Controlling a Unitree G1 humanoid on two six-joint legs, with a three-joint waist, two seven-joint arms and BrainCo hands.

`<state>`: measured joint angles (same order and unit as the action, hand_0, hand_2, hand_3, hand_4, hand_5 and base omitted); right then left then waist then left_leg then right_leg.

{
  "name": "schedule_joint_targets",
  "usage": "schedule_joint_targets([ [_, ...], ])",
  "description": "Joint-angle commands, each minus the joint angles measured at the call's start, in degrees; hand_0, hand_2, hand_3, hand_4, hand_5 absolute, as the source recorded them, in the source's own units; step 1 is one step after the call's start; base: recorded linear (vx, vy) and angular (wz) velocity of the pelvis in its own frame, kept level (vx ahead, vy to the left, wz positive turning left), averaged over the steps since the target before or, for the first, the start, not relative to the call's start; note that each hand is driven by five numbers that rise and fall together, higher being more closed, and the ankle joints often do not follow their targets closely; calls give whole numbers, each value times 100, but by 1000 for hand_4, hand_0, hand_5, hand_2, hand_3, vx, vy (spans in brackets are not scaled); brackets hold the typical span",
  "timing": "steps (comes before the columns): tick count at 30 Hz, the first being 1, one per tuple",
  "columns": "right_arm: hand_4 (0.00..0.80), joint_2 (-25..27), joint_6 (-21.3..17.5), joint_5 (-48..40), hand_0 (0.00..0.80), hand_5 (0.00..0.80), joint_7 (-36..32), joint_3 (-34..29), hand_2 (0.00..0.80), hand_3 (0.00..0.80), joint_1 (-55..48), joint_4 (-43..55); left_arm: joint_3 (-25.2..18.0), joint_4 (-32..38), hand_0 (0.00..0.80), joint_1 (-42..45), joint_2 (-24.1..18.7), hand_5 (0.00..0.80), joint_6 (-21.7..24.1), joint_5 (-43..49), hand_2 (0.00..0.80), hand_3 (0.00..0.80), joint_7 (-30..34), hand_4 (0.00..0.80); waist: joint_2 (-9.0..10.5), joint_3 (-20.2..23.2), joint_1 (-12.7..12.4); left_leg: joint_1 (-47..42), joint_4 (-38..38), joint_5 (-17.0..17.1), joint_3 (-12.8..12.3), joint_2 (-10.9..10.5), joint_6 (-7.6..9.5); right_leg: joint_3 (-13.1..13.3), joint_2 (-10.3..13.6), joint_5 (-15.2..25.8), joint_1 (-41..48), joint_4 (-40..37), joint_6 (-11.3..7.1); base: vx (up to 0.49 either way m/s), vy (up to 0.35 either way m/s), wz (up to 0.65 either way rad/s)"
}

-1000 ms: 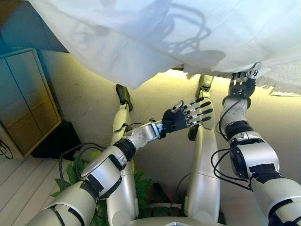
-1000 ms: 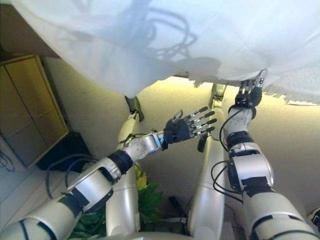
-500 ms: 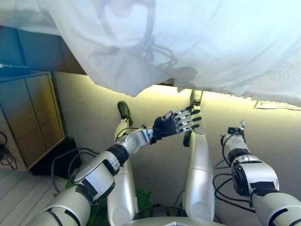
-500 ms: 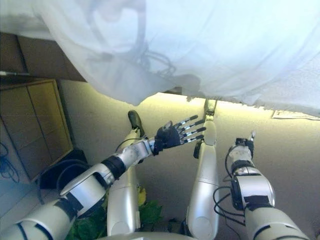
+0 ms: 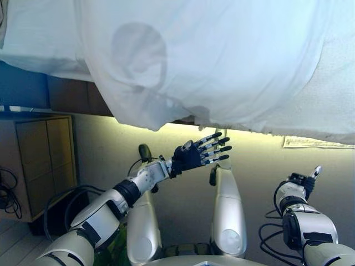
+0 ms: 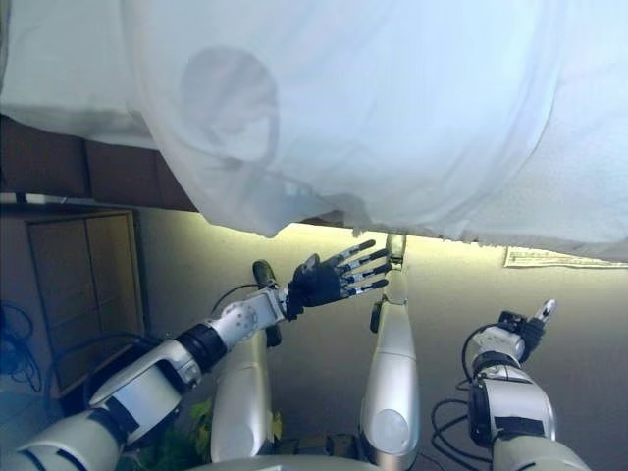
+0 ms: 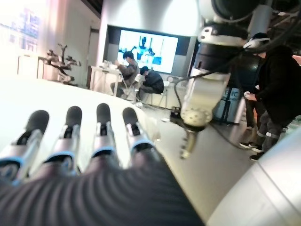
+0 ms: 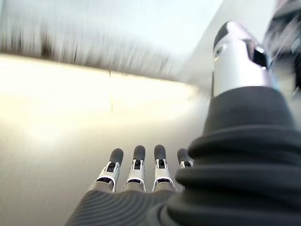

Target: Make the bed neatly

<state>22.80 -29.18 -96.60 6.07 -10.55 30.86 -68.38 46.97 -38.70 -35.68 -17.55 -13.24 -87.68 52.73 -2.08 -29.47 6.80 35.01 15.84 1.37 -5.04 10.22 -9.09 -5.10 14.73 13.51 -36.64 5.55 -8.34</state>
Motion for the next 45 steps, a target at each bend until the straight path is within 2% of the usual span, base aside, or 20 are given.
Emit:
schedule_joint_targets([
  [1, 0, 163, -785, 1037, 0, 0, 61, 73, 0, 0, 12, 477, -390, 254, 0, 100, 1, 0, -435, 142, 0, 0, 225, 0, 108, -32, -300, -181, 140, -14, -144, -120, 375, -548, 172, -542, 749, 458, -161, 69, -111, 4],
  [6, 0, 29, -785, 1419, 0, 0, -47, 240, 0, 0, 124, 549, -763, -105, 0, 237, 44, 0, -396, 458, 0, 0, 155, 0, 190, -32, -533, -932, -29, -53, -42, -89, 377, -697, 129, -672, 1563, 356, -90, 73, -133, 8],
  [8, 0, 9, -766, 1582, 0, 0, -72, 277, 0, 0, 90, 489, -907, -166, 0, 357, 40, 0, -331, 725, 0, 0, 1, 0, 209, 92, -643, -1184, -125, -62, 16, -70, 379, -758, 92, -748, 1832, 319, -55, 113, -132, 16],
  [10, 0, -4, -745, 1650, 0, 0, -92, 292, 0, 0, 16, 490, -1012, -207, 0, 514, 67, 0, -274, 1067, 0, 0, -277, 0, 225, 277, -736, -1377, -210, -74, 88, -66, 373, -811, 58, -818, 2054, 277, -23, 134, -117, 17],
  [12, 0, -29, -592, 1621, 0, 0, -287, 284, 0, 0, -147, 519, -1178, -264, 0, 744, 84, 0, 88, 1448, 0, 0, -825, 0, 241, 489, -823, -1611, -314, -82, 164, -51, 373, -849, 9, -886, 2293, 223, 19, 137, -90, 12],
  [14, 0, -89, -547, 1679, 0, 0, -317, 287, 0, 0, -268, 577, -1298, -239, 0, 878, 116, 0, 234, 1669, 0, 0, -1262, 0, 240, 603, -880, -1751, -391, -73, 208, -50, 373, -873, -14, -922, 2446, 182, 40, 125, -50, 9],
  [15, 0, -142, -520, 1865, 0, 0, -341, 301, 0, 0, -453, 623, -1499, -262, 0, 1022, 120, 0, 320, 1893, 0, 0, -1732, 0, 236, 794, -960, -1932, -468, -69, 233, -53, 378, -906, -39, -982, 2653, 134, 68, 190, -42, 17],
  [16, 0, -173, -494, 2084, 0, 0, -304, 277, 0, 0, -621, 711, -1650, -260, 0, 1144, 106, 0, 331, 2028, 0, 0, -1914, 0, 230, 924, -1011, -2069, -536, -59, 242, -63, 379, -947, -47, -1012, 2802, 94, 78, 239, -37, 23],
  [20, 0, -209, -164, 2804, 0, 0, -47, 270, 0, 0, -1212, 988, -2141, -83, 0, 1659, 127, 0, 262, 2266, 0, 0, -2401, 0, 213, 1386, -1165, -2494, -812, -12, 261, -103, 384, -1062, -72, -1064, 3236, -92, 102, 195, 11, 23],
  [24, 0, -418, 48, 3048, 0, 0, -434, 652, 0, 0, -1685, 1407, -2352, 206, 0, 2169, 169, 0, 508, 2760, 0, 0, -2820, 0, 224, 1795, -1257, -2806, -1131, 107, 271, -134, 396, -1098, -118, -988, 3459, -314, 102, 133, 71, 18],
  [26, 0, -574, 59, 3264, 0, 0, -472, 951, 0, 0, -1969, 1993, -2501, 369, 0, 2421, 172, 0, 564, 2910, 0, 0, -2930, 0, 237, 2015, -1263, -2970, -1241, 129, 242, -138, 391, -1115, -139, -969, 3571, -412, 106, 120, 103, 8],
  [27, 0, -412, 311, 3093, 0, 0, -711, 920, 0, 0, -2211, 2321, -2808, 509, 0, 2541, 97, 0, 398, 3005, 0, 0, -2896, 0, 264, 2104, -1239, -3019, -1282, 139, 202, -126, 358, -1078, -167, -956, 3579, -448, 111, 87, 97, 0],
  [29, 0, -623, 522, 2942, 0, 0, -1230, 917, 0, 0, -2930, 3158, -3283, 881, 0, 3042, -9, 0, 305, 2997, 0, 0, -2820, 0, 327, 2283, -1123, -3116, -1309, 112, 107, -101, 368, -994, -213, -947, 3581, -479, 117, 53, 78, -7],
  [31, 0, -651, 850, 2954, 0, 0, -1415, 922, 0, 0, -3394, 3786, -3628, 1179, 0, 3425, -96, 0, 223, 2813, 0, 0, -2803, 0, 351, 2393, -1002, -3259, -1351, 65, 21, -90, 394, -893, -269, -975, 3656, -533, 120, 47, 78, -19],
  [33, 0, -616, 1221, 3208, 0, 0, -1401, 868, 0, 0, -3591, 4174, -3786, 1333, 0, 3650, -142, 0, 164, 2527, 0, 0, -2815, 0, 353, 2485, -939, -3423, -1433, 42, -38, -71, 409, -856, -309, -988, 3784, -626, 113, 46, 60, -22],
  [35, 0, -619, 1403, 3439, 0, 0, -1238, 983, 0, 0, -3615, 4402, -3833, 1358, 0, 3706, -108, 0, 153, 2290, 0, 0, -2856, 0, 347, 2579, -921, -3588, -1631, 76, -84, -68, 407, -852, -345, -983, 3898, -728, 107, 43, 53, -30],
  [37, 0, -640, 1444, 3916, 0, 0, -971, 1112, 0, 0, -3591, 4553, -3836, 1318, 0, 3678, -57, 0, 257, 2179, 0, 0, -2911, 0, 329, 2675, -914, -3737, -1927, 164, -135, -107, 402, -898, -378, -968, 4009, -841, 96, 18, 52, -19],
  [40, 0, -615, 1378, 4227, 0, 0, -555, 1300, 0, 0, -3592, 4736, -3762, 1357, 0, 3630, 26, 0, 553, 2529, 0, 0, -3113, 0, 328, 2775, -928, -3757, -2084, 209, -113, -167, 383, -997, -402, -922, 4089, -976, 73, -25, 28, -4],
  [43, 0, -644, 1292, 4172, 0, 0, -545, 1373, 0, 0, -3642, 4902, -3735, 1419, 0, 3692, 4, 0, 1217, 3415, 0, 0, -3713, 0, 336, 2834, -945, -3750, -2084, 194, -90, -201, 381, -1031, -406, -893, 4113, -1029, 46, -46, 24, 9],
  [45, 0, -665, 1184, 4295, 0, 0, -516, 1400, 0, 0, -3796, 5154, -3866, 1560, 0, 3831, -37, 0, 1415, 3577, 0, 0, -3995, 0, 339, 2849, -951, -3777, -2084, 197, -107, -205, 393, -1025, -397, -891, 4128, -1023, 43, -42, 29, 6],
])
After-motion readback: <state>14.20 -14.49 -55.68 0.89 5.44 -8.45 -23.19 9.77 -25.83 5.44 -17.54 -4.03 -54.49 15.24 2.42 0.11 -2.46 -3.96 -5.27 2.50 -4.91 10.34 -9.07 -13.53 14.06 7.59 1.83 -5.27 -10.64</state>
